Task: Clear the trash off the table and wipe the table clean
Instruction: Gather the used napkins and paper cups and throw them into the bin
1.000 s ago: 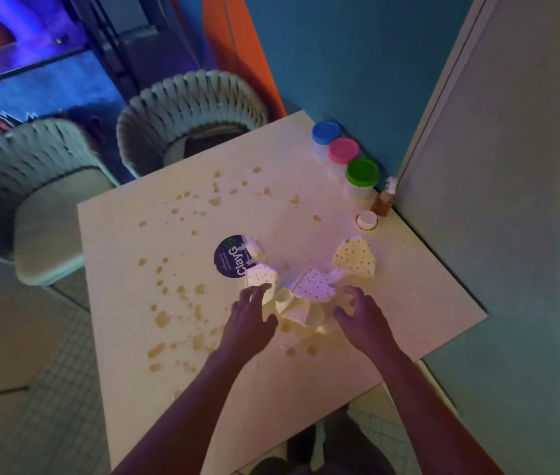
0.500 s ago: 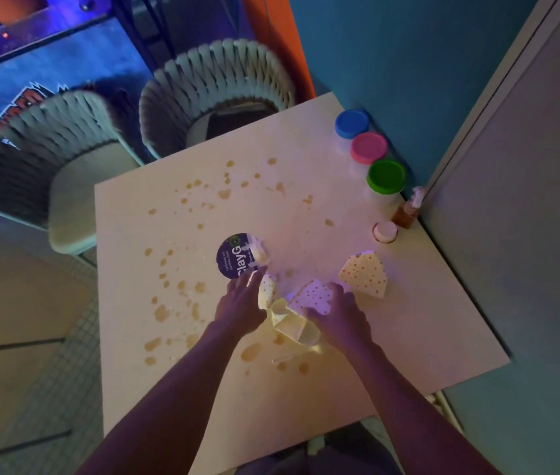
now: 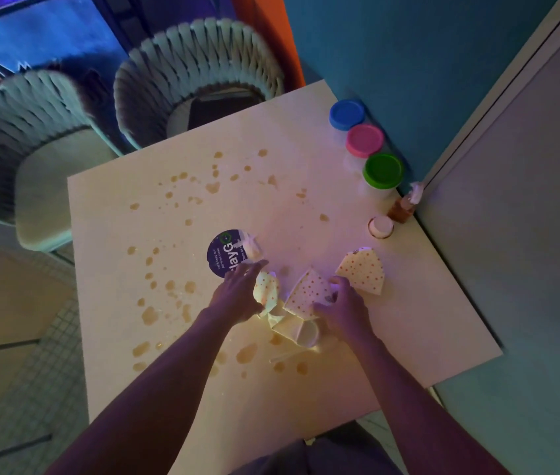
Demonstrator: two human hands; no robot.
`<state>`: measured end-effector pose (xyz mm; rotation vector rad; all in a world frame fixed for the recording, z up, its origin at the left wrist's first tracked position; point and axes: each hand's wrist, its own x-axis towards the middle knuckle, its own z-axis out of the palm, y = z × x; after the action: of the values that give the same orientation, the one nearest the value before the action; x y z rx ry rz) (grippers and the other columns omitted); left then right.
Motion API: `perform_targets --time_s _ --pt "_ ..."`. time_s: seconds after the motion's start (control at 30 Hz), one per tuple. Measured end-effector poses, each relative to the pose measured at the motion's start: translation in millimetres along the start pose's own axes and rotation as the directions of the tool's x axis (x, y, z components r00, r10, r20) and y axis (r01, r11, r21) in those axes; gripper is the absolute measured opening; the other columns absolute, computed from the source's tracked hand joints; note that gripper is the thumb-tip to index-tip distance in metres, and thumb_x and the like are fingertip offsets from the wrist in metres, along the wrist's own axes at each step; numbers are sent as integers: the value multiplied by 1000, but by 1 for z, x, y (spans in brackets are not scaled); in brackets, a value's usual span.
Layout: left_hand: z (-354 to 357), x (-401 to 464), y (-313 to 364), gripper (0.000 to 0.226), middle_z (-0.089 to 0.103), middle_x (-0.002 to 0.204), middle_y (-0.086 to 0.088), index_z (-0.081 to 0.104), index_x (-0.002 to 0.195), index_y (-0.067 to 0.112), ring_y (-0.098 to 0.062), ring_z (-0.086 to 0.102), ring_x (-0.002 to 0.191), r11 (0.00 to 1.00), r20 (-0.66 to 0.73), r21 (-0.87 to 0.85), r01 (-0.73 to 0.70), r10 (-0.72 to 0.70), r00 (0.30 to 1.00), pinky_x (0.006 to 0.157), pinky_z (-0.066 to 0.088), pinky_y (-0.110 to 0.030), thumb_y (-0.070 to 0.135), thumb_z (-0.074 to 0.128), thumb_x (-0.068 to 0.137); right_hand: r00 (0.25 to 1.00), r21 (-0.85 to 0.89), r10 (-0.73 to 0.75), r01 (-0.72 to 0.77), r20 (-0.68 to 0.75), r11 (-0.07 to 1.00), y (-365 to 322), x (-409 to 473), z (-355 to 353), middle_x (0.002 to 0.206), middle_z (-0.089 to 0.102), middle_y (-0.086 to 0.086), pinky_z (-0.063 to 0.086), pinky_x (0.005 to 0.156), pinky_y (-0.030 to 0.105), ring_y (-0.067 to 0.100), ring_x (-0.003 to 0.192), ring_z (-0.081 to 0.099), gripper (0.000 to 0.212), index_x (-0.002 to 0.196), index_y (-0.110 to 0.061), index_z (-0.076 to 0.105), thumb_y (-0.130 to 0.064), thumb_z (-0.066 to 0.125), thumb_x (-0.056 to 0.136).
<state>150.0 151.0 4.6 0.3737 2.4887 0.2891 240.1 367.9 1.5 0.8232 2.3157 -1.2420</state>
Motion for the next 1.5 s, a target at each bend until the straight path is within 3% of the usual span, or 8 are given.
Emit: perform_targets --time_s 0.2,0.37,0.57,0.73,0.97,1.23,1.37,1.5 --pt "-7 4 -11 79 52 145 -5 47 142 28 -28 51 127 998 -9 -66 15 -16 1000 98 49 -44 25 86 74 993 216 65 -85 99 973 -1 -2 -9 108 69 -2 60 82 40 17 95 67 46 117 -17 64 -23 84 75" --pt "-12 -9 -34 49 69 114 -4 66 119 30 -22 64 107 911 61 -389 134 -120 991 84 50 -29 14 81 76 981 520 84 -164 175 838 4 -12 -25 105 73 18 61 69 36 22 84 71 23 106 -6 69 -11 76 85" --pt "-13 -49 -23 44 68 99 -9 65 112 25 -21 64 82 638 73 -752 165 -168 983 70 47 -29 7 81 76 985 673 143 -171 96 720 13 -11 -47 106 71 20 59 76 39 29 92 68 27 114 -2 67 -9 71 88" --pt "12 -65 8 46 65 113 -18 65 109 24 -35 71 93 427 150 -885 185 -115 982 78 60 -47 -1 80 73 985 677 164 -160 59 718 19 -9 -63 104 71 17 59 78 40 28 91 67 25 114 -4 66 -13 69 91" --pt "36 -45 35 51 58 121 -15 65 94 41 -30 69 95 551 105 -803 227 -244 964 70 64 -48 11 85 58 978 580 202 -132 -57 804 31 6 -72 99 72 14 58 69 38 23 78 67 11 102 -12 67 -17 68 92" --pt "36 -33 52 81 61 119 -7 52 129 36 -29 64 104 784 96 -540 307 -305 948 91 56 -47 36 91 57 963 367 201 -124 -180 922 46 26 -72 106 70 5 62 74 45 26 89 70 37 112 -23 61 -25 78 79" --pt "34 -31 59 78 67 117 -7 50 128 38 -31 65 104 763 106 -548 344 -344 933 89 58 -49 34 89 61 960 332 186 -109 -209 937 53 31 -77 99 69 2 58 80 52 25 89 69 50 114 -30 55 -37 78 71" --pt "36 -28 63 75 67 114 -5 51 123 41 -31 65 102 738 117 -559 377 -379 918 84 59 -51 39 85 56 970 342 164 -95 -181 935 48 29 -81 117 58 6 57 86 52 25 104 62 75 132 -28 47 -47 82 68"
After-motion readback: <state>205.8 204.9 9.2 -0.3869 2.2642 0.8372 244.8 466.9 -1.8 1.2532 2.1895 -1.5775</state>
